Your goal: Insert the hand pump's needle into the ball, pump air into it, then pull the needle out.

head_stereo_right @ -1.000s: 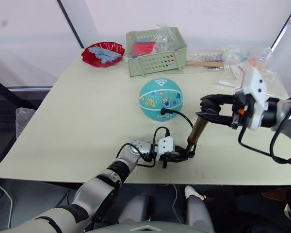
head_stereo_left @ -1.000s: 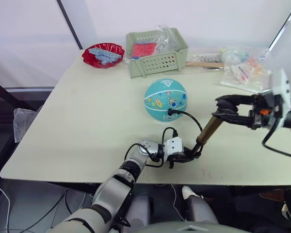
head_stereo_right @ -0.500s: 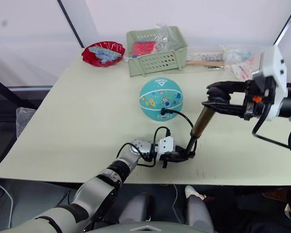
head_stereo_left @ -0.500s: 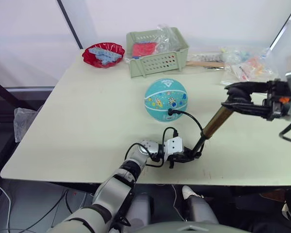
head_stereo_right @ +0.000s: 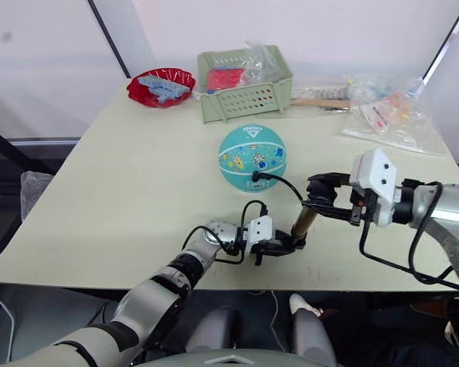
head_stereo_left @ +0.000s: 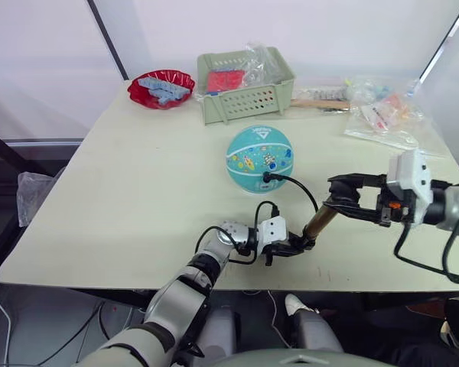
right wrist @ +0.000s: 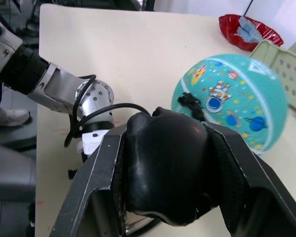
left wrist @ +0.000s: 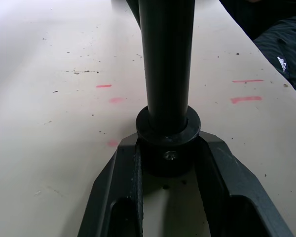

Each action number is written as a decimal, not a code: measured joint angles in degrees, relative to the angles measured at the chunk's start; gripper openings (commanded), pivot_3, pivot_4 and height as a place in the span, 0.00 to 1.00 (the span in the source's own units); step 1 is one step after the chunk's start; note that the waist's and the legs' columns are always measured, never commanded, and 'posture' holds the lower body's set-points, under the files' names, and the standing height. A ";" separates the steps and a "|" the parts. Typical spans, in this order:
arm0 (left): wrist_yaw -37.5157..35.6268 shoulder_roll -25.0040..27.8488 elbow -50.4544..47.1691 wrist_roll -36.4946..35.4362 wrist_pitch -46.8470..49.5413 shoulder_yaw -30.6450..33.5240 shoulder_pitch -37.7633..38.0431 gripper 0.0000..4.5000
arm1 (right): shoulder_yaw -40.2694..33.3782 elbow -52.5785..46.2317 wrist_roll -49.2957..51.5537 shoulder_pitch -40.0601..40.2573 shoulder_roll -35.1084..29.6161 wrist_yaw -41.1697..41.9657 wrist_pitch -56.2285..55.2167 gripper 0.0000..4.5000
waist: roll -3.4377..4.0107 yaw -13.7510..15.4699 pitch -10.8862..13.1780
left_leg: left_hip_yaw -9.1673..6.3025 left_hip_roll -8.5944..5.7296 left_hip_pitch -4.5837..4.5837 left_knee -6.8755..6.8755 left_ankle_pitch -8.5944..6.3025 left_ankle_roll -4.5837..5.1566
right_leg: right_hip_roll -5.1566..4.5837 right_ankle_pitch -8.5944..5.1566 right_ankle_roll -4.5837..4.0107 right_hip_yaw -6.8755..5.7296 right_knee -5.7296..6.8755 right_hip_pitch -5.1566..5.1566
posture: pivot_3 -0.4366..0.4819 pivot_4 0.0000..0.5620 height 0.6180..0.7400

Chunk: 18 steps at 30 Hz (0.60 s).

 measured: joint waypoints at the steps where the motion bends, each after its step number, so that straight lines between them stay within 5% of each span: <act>1: 0.05 0.06 0.00 0.01 0.03 -0.02 0.01 0.23 | 1.93 0.43 -2.35 0.92 1.48 -0.49 -2.16 0.43 | 0.03 -0.05 -0.08 | 0.00 0.01 0.01 0.00 0.00 0.00 | 0.04 0.00 0.00 0.00 0.00 0.04 | 0.48 0.27 0.97; 8: 0.18 0.15 -0.01 0.01 0.04 -0.03 0.05 0.23 | 5.88 2.21 -8.38 1.40 3.83 -1.46 -6.53 0.43 | 0.15 -0.10 -0.12 | 0.02 0.01 0.04 0.00 0.00 0.00 | 0.07 0.00 0.01 0.02 0.02 0.02 | 0.48 0.27 0.97; 18: -0.45 -0.20 -0.08 -0.50 0.03 0.16 -0.75 0.23 | -1.26 1.02 5.48 -8.82 -3.31 1.22 10.19 0.43 | 0.55 0.03 0.65 | 0.00 -0.03 -0.15 0.06 0.00 0.00 | -0.01 0.02 -0.01 0.01 0.02 -0.05 | 0.48 0.27 0.97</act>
